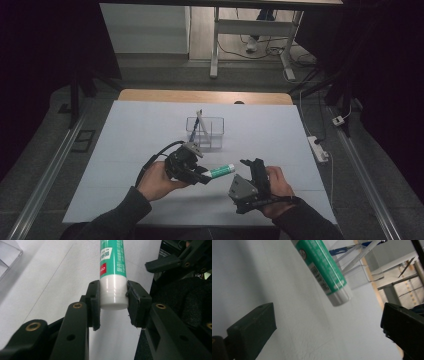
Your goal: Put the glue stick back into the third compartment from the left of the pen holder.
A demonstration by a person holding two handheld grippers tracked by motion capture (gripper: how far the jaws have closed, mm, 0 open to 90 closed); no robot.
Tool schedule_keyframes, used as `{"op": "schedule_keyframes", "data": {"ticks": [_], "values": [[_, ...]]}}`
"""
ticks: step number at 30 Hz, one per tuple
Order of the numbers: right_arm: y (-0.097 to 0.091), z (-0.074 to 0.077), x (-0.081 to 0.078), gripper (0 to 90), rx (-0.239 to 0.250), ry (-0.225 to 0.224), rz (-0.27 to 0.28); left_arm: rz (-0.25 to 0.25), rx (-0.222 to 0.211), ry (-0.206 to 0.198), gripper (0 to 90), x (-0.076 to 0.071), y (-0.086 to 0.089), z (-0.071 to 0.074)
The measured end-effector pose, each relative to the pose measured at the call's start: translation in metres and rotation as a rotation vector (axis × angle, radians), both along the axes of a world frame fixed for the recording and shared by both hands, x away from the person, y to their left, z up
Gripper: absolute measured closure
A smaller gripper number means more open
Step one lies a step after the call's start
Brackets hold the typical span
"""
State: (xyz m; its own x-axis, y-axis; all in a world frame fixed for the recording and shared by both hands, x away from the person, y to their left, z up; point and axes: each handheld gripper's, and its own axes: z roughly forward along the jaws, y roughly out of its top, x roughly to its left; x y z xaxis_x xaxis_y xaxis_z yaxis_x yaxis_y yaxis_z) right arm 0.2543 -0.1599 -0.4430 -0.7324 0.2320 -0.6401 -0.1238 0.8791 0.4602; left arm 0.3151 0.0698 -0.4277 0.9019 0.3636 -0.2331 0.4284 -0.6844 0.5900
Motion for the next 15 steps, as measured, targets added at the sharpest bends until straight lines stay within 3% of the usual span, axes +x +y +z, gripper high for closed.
{"op": "schedule_keyframes", "data": {"ticks": [7, 9, 15], "values": [[0.010, -0.003, 0.001, 8.8, -0.075, -0.123, 0.044, -0.004, 0.006, 0.005, 65.0, 0.002, -0.005, 0.002], [0.012, -0.004, 0.000, 11.8, -0.096, -0.134, 0.057, -0.005, 0.004, 0.007, 65.0, 0.002, -0.005, 0.003], [0.021, -0.008, -0.003, 25.6, -0.162, -0.233, 0.102, -0.010, 0.009, 0.010, 65.0, 0.004, -0.008, 0.004]]}}
